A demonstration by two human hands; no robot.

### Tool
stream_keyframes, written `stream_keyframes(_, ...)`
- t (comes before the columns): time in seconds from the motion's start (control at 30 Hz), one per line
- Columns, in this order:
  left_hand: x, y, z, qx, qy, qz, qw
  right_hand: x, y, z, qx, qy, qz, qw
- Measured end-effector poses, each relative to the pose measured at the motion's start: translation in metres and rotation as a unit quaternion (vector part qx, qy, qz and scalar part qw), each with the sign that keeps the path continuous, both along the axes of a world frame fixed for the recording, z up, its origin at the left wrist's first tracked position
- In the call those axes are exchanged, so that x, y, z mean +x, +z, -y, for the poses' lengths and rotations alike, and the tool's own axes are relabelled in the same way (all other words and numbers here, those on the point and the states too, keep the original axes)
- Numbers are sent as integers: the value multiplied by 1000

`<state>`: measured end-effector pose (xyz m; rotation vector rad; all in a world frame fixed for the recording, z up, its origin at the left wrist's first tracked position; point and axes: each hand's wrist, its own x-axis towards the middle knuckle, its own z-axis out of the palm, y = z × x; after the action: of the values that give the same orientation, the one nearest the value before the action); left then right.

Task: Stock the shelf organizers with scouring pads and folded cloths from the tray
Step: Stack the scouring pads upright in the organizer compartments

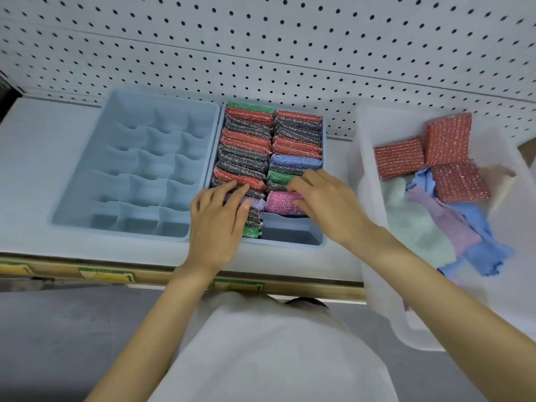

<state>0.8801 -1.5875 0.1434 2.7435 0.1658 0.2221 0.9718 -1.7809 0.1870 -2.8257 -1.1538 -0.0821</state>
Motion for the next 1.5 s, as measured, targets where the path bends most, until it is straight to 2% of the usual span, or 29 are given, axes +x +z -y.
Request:
stream_keyframes(0.13, 3, -3, 2, 53, -2, -14, 999, -2, -16, -5, -34, -10, -30, 999)
stream_keyframes(0.27, 4, -6, 2, 46, -1, -35, 998, 5, -17, -15, -17, -68, -56, 996)
stream_keyframes(0.37, 3, -7, 0, 38, -5, -42, 998, 5, -10, -19, 5, -64, -77, 995)
stream_keyframes(0.43, 0, -4, 0, 18, 1, -31, 999, 3, 0, -13, 48, -64, -106, 991)
stream_keyframes(0.5, 2, 6, 7, -17, 8, -9, 1000, 7, 13, 3, 136, -95, -123, 979)
stream_keyframes(0.6, 16, 32, 38, -147, -16, 3, 989, 26, 35, 46, 272, -185, -114, 937)
stream_keyframes(0.67, 29, 49, 72, -261, -44, -17, 964, 42, 41, 89, 331, -247, -139, 900)
stream_keyframes(0.77, 51, 68, 132, -333, -81, -29, 939, 60, 32, 152, 328, -330, -196, 863)
stream_keyframes(0.87, 71, 78, 186, -339, -126, -24, 932, 75, 7, 193, 342, -392, -256, 815)
stream_keyframes(0.93, 83, 71, 207, -315, -126, -24, 940, 86, -6, 202, 359, -408, -290, 788)
stream_keyframes(1.03, 86, 47, 217, -265, -84, -41, 960, 92, -13, 186, 426, -368, -394, 727)
stream_keyframes(1.07, 85, 42, 218, -272, -70, -36, 959, 93, -14, 176, 434, -343, -427, 715)
stream_keyframes(1.17, 82, 41, 221, -317, -31, -32, 947, 100, -29, 152, 379, -296, -467, 742)
stream_keyframes(1.2, 81, 42, 222, -322, -24, -32, 946, 103, -34, 146, 374, -295, -482, 735)
stream_keyframes(1.37, 79, 41, 223, -329, 10, -28, 944, 130, -56, 143, 407, -286, -585, 641)
stream_keyframes(1.43, 80, 40, 222, -331, 23, -26, 943, 138, -59, 145, 394, -264, -618, 627)
stream_keyframes(1.5, 80, 40, 222, -330, 28, -27, 943, 140, -60, 145, 377, -246, -631, 632)
